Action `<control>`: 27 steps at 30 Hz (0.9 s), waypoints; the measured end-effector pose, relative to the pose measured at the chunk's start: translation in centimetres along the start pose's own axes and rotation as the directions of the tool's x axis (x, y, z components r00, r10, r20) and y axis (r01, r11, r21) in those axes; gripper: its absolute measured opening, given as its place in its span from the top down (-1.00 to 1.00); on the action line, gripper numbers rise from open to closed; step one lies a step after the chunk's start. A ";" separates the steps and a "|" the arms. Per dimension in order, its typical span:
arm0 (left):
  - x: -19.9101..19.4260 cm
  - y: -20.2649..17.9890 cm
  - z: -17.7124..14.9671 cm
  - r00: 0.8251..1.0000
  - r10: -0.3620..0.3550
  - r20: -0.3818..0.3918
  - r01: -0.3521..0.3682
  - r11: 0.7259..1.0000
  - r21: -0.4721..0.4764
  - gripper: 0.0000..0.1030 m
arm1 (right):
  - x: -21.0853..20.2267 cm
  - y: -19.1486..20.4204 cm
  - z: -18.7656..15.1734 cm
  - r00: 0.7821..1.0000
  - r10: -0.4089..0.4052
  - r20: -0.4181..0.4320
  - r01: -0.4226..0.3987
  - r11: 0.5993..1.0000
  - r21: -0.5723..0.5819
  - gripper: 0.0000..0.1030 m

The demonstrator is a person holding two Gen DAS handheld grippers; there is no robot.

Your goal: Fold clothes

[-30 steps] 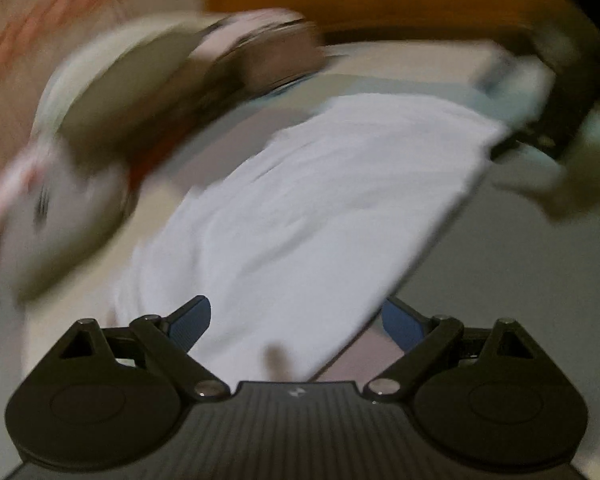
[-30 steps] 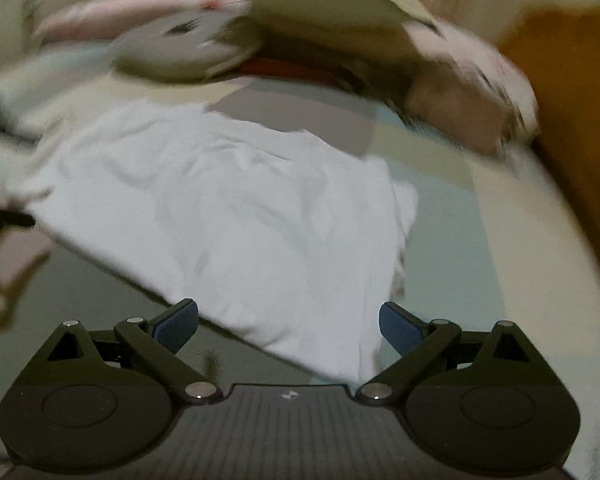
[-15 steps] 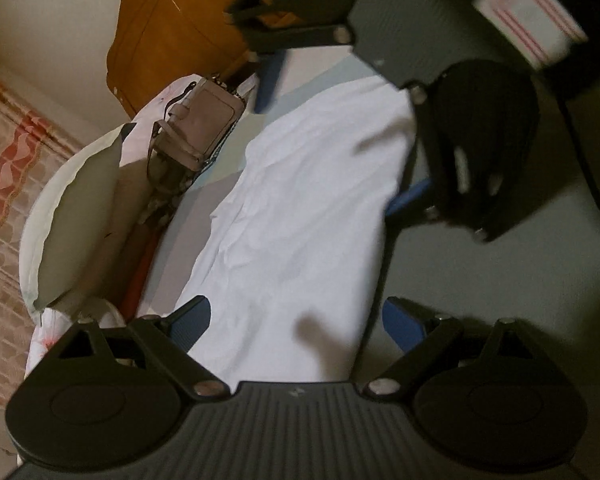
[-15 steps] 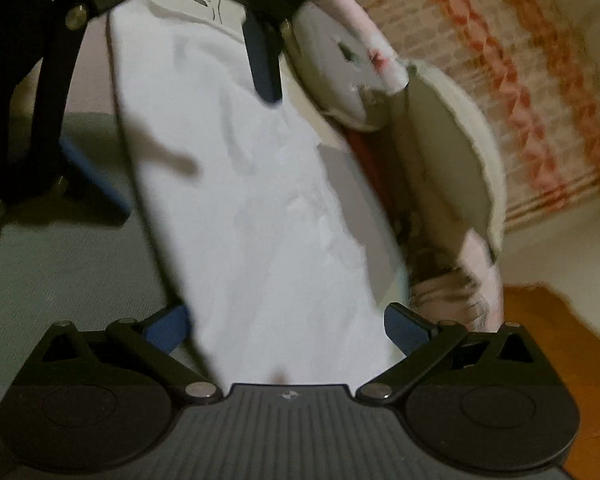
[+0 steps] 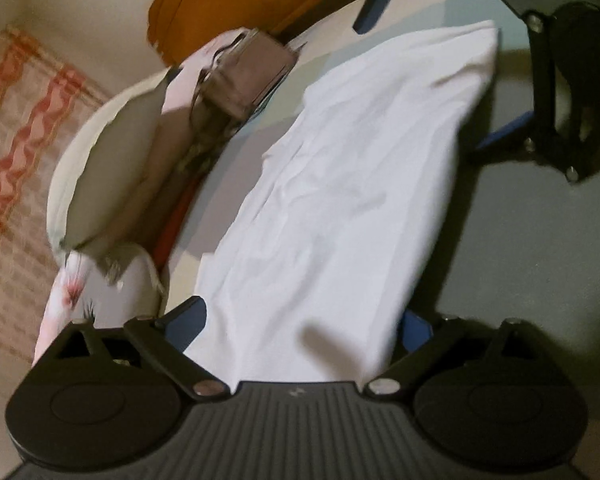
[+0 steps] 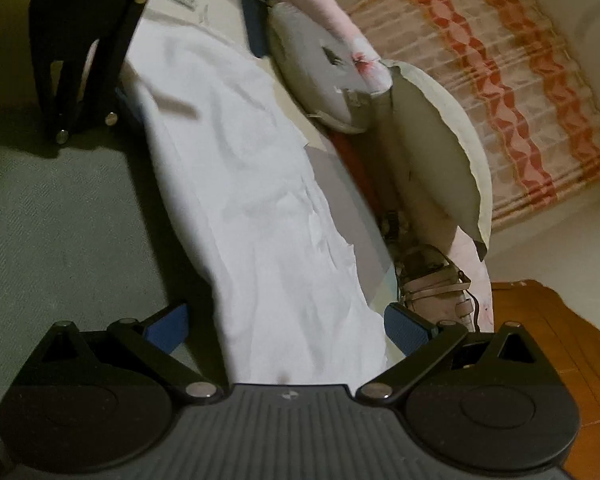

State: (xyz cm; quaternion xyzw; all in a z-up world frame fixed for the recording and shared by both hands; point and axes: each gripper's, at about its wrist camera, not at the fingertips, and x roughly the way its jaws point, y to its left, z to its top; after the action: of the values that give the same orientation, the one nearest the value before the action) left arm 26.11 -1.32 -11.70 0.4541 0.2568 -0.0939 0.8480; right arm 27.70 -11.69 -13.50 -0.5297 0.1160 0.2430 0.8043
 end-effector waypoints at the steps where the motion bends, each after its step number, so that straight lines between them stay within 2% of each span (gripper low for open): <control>1: 0.1 -0.2 0.3 1.000 0.007 0.001 -0.007 1.000 0.011 -0.88 | 0.3 0.0 0.5 1.000 0.005 0.003 -0.005 1.000 0.016 -1.00; 6: 0.5 -1.1 1.0 0.999 0.040 0.022 -0.042 0.995 0.090 -0.91 | 1.5 0.2 1.8 1.000 -0.001 0.019 0.001 1.000 0.006 -1.00; 9: 1.0 -0.6 0.0 0.996 0.088 -0.013 -0.085 0.986 0.141 -0.91 | 2.0 -1.1 0.0 0.999 -0.032 -0.044 0.033 0.999 0.035 -1.00; 14: 1.6 0.6 -1.3 0.991 0.120 -0.054 -0.110 0.982 0.151 -0.91 | 2.8 -3.2 -3.8 0.984 -0.095 -0.148 0.099 0.995 0.023 -1.00; 17: 2.0 -0.3 -0.2 0.989 0.142 -0.043 -0.132 0.974 0.184 -0.87 | 3.4 -3.0 -2.9 0.984 -0.096 -0.153 0.101 0.994 0.028 -0.89; 21: 2.5 -1.0 1.5 0.993 0.117 -0.001 -0.114 0.976 0.183 -0.87 | 3.6 -1.6 -0.4 0.993 -0.072 -0.093 0.074 0.997 0.019 -0.79; 24: 2.7 -0.1 0.6 0.993 0.118 -0.013 -0.113 0.975 0.190 -0.91 | 3.7 -2.0 -0.7 0.994 -0.072 -0.088 0.071 0.997 -0.013 -0.79; 27: 3.3 0.8 -0.8 0.981 0.179 -0.070 -0.160 0.961 0.224 -0.91 | 4.1 -3.0 -2.2 0.989 -0.090 -0.116 0.087 0.996 -0.033 -0.80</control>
State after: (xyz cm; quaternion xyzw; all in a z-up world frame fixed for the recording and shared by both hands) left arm 28.93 0.06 -13.21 0.5681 0.2428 -0.0281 0.7858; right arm 32.87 -13.55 -13.84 -0.5588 0.1362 0.1770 0.7987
